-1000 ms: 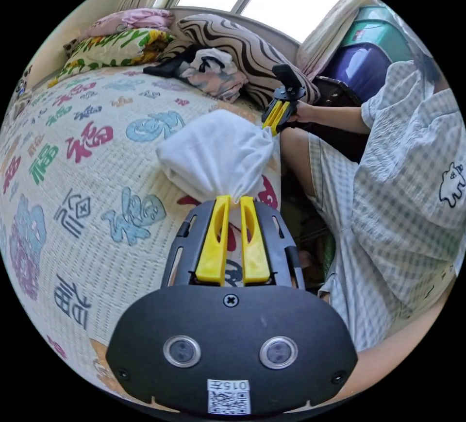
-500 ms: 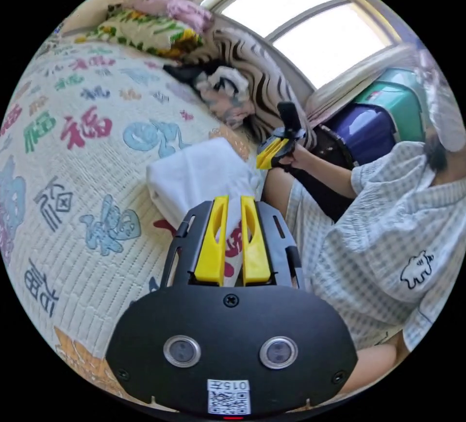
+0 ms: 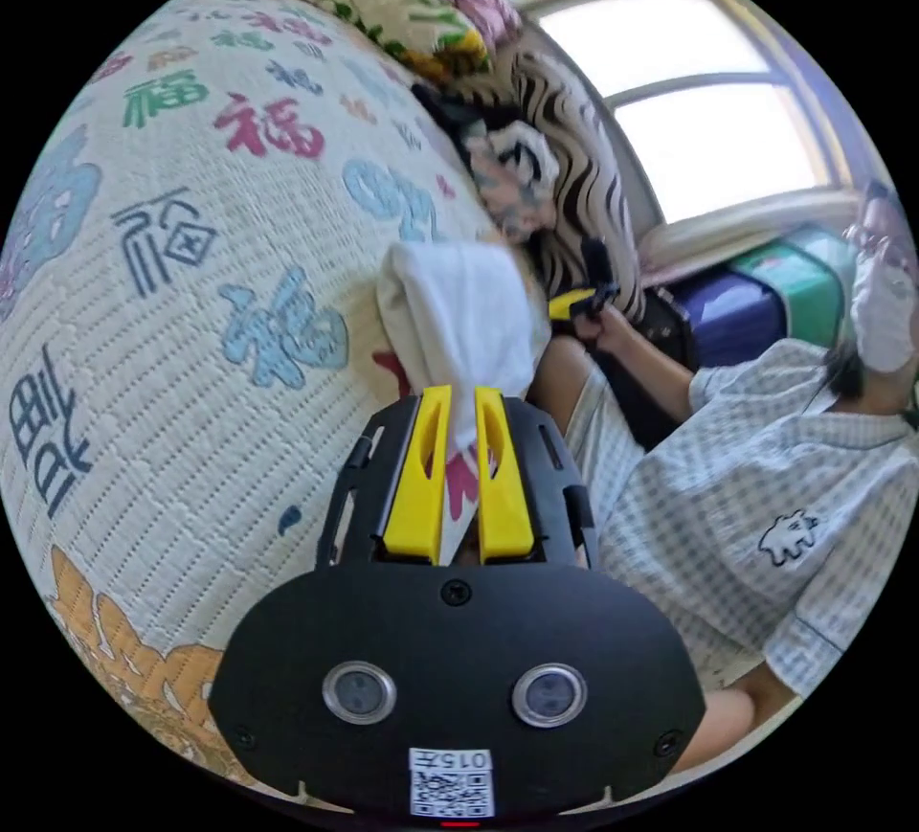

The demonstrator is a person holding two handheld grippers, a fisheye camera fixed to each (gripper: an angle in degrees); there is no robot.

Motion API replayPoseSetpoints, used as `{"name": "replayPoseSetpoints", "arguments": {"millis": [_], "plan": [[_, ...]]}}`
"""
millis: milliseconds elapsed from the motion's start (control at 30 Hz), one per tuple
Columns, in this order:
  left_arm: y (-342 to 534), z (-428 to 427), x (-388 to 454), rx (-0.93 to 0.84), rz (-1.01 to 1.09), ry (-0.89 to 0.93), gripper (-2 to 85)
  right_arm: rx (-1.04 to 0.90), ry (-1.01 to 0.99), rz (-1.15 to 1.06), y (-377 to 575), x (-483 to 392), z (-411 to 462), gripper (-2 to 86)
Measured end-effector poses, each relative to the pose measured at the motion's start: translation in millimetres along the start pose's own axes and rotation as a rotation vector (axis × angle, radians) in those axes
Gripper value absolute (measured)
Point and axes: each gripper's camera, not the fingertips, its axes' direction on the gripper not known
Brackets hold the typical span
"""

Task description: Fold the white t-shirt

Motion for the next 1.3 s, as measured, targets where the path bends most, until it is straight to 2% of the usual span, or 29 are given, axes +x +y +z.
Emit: {"name": "replayPoseSetpoints", "arguments": {"millis": [67, 133, 267, 333, 467, 600, 700, 767, 800, 900, 967, 1067, 1100, 1133, 1167, 1200, 1233, 1300], "plan": [[-11, -31, -25, 0.129, -0.07, 0.036, 6.9, 0.092, -0.004, -0.033, -6, -5, -15, -0.2], [-23, -37, -51, 0.143, -0.124, 0.093, 8.4, 0.1, 0.03, -0.086, -25, -14, -13, -0.3], [-43, -17, -108, 0.18, -0.278, 0.496, 10.4, 0.03, 0.011, -0.128, -59, -14, 17, -0.4], [-50, -15, -120, 0.22, -0.32, 0.553, 9.3, -0.013, 0.008, -0.128, -74, -8, 41, -0.5], [-59, -25, -135, 0.245, -0.41, 0.594, 7.1, -0.106, 0.032, -0.113, -85, 0, 72, -0.6], [-59, -39, -143, 0.272, -0.451, 0.605, 4.9, -0.256, 0.149, -0.11, -85, 9, 102, -0.6], [-49, -59, -146, 0.339, -0.484, 0.549, 0.7, -0.271, 0.166, -0.083, -85, 20, 105, -0.6], [-31, -82, -151, 0.477, -0.516, 0.535, 0.3, -0.283, 0.174, -0.066, -85, 28, 106, -0.6], [-28, -87, -151, 0.491, -0.508, 0.537, 0.4, -0.279, 0.165, -0.059, -85, 32, 106, -0.5], [-25, -103, -125, 0.414, -0.417, 0.446, 3.7, -0.208, 0.077, -0.074, -86, 37, 96, -0.1], [-28, -98, -84, 0.285, -0.314, 0.342, 7.8, -0.091, -0.005, -0.11, -84, 38, 77, 0.6], [-36, -80, -37, 0.188, -0.161, 0.225, 7.6, 0.091, 0.039, -0.088, -77, 52, 42, 0.9], [-37, -78, -29, 0.206, -0.117, 0.249, 6.7, 0.154, 0.057, -0.081, -75, 59, 32, 0.3], [-39, -72, -17, 0.234, -0.027, 0.359, 5.1, 0.203, 0.014, -0.107, -77, 64, 27, -0.1], [-43, -60, -13, 0.191, -0.008, 0.459, 3.7, 0.213, -0.031, -0.125, -80, 66, 28, -0.2], [-45, -52, -12, 0.145, -0.015, 0.475, 3.7, 0.182, -0.136, -0.162, -89, 70, 37, -0.4], [-47, -36, -7, 0.037, -0.017, 0.434, 3.7, 0.065, -0.192, -0.166, -101, 75, 57, -0.5], [-44, -17, -2, -0.098, -0.013, 0.276, 0.8, -0.148, -0.105, -0.139, -113, 83, 93, -0.5]]}}
